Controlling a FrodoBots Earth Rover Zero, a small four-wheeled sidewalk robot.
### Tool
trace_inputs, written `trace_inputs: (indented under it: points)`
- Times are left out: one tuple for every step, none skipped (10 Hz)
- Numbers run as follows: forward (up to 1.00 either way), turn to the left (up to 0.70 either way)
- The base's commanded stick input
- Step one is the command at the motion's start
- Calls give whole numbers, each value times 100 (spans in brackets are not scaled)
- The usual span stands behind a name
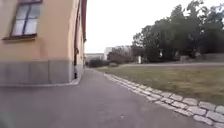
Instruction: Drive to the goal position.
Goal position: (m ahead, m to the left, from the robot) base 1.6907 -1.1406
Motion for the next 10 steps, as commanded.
trace_inputs:
  points:
    - [0, 0]
    - [0, 0]
    - [3, 0]
    - [35, 0]
    - [57, 0]
    - [65, 0]
    - [70, 0]
    - [70, 0]
    - [70, 0]
    - [70, 0]
